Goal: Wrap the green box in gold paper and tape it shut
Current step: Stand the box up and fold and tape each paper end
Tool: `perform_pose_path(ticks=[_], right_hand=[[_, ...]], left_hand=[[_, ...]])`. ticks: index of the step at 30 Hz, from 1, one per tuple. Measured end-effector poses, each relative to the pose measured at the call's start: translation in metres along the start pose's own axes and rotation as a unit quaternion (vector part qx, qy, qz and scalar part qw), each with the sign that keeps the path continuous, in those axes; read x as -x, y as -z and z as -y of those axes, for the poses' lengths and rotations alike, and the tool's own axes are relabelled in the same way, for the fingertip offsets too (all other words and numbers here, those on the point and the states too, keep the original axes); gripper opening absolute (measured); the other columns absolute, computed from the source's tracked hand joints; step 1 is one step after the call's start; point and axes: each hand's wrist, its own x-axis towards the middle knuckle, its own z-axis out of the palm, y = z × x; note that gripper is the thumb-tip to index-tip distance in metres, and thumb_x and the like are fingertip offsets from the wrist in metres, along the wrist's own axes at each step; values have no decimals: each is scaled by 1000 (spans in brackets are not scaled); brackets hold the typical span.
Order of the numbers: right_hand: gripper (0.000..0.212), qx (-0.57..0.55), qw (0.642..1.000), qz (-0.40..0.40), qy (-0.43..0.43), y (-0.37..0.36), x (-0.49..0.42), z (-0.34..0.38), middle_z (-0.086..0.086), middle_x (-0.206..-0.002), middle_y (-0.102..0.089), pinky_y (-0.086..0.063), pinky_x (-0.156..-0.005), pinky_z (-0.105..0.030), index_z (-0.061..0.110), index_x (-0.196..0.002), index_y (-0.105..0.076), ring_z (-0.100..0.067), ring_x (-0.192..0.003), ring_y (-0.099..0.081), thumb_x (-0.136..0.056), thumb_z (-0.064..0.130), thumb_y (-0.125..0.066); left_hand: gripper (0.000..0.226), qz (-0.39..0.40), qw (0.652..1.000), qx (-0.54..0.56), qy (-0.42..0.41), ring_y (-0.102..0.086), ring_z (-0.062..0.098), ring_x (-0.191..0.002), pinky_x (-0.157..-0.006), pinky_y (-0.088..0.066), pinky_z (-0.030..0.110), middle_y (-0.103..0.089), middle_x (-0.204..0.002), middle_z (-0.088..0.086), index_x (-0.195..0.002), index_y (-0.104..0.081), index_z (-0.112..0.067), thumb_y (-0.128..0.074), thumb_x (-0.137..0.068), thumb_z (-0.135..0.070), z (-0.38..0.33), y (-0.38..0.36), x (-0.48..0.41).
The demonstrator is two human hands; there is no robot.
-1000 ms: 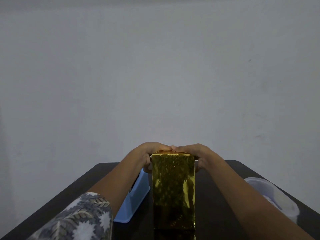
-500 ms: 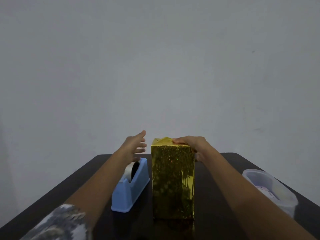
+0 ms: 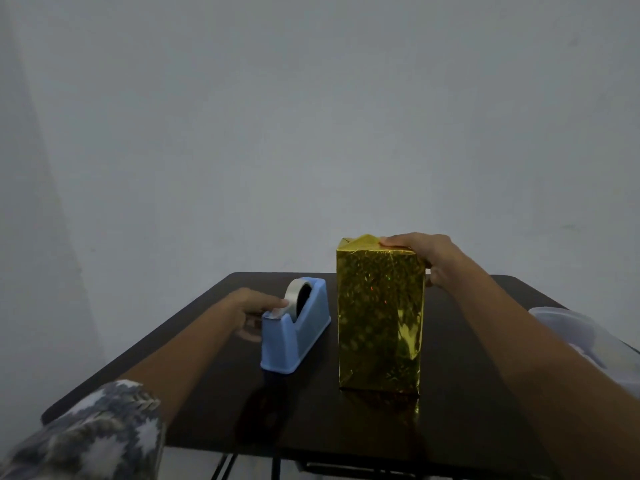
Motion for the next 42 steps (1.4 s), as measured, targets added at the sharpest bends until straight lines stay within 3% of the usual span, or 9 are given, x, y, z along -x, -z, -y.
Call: perform_pose_path(ticks=[6,16,25,30,31,33,35,37,42], right_hand=[[58,-4,1000,-5,-2,2,-4,-1,-8,-86,-62,-40,-30,-16,0,-115,-57,-14,-61,-58,-66,17,-84],[64,2,1000,-13,-1,3,-14,-5,-12,-106,-65,-45,-35,-20,3,-113,-57,-17,-69,-62,-60,21,-88],[64,-17,1000,6,1,1,-10,-5,-11,-97,-65,-45,-33,-24,2,-119,-57,-17,-61,-61,-63,15,-86],[68,-21,1000,2,11,1,-12,-5,-11,-108,-65,-45,-33,-25,3,-121,-55,-16,-62,-62,-62,15,-86],[68,-26,1000,5,10,1,-12,-6,-11,-108,-64,-45,-33,-24,3,-122,-54,-15,-61,-62,-62,15,-86],[65,-36,999,12,12,1,-10,-5,-10,-99,-64,-44,-32,-22,3,-122,-54,-14,-51,-62,-65,13,-84],[63,-49,999,15,18,1,-9,-6,-9,-90,-61,-43,-32,-20,1,-123,-54,-10,-37,-59,-67,10,-82],[66,-54,998,11,20,1,-10,-6,-9,-91,-60,-43,-31,-21,1,-125,-52,-7,-31,-55,-67,9,-82],[61,-49,999,13,12,0,-10,-5,-9,-87,-61,-43,-31,-20,1,-123,-54,-8,-31,-56,-68,9,-81]], left_hand=[[12,2,998,61,6,-51,21,-97,-86,-45,66,-58,-85,1,-80,-61,-7,-72,-82,-13,-12,-5,4],[11,-5,994,108,-12,-57,20,-74,-76,-47,46,-60,-83,8,-75,-63,-7,-68,-85,-9,3,-5,2],[19,-16,992,128,-17,-54,19,-76,-96,-45,46,-56,-85,4,-73,-56,-8,-63,-90,-15,7,-15,14],[15,-35,981,184,-45,-49,18,-120,-99,-39,54,-57,-117,2,-104,-63,-6,-57,-93,-15,5,-18,6],[14,-42,978,199,-49,-50,16,-116,-95,-45,49,-59,-107,0,-102,-64,-6,-57,-93,-14,12,-18,0],[6,-67,967,241,-57,-56,16,-99,-65,-58,32,-60,-86,2,-89,-63,-3,-62,-89,-9,28,-15,-12],[19,-81,952,286,-71,-61,17,-80,-45,-53,24,-62,-81,7,-100,-63,5,-66,-84,-4,43,-14,-22],[23,-94,940,315,-85,-61,15,-73,-47,-53,21,-63,-82,9,-104,-62,5,-67,-82,-2,52,-15,-28],[10,-80,918,377,-96,-63,14,-79,-65,-55,30,-62,-78,4,-77,-58,-6,-66,-83,-5,54,-15,-32]])
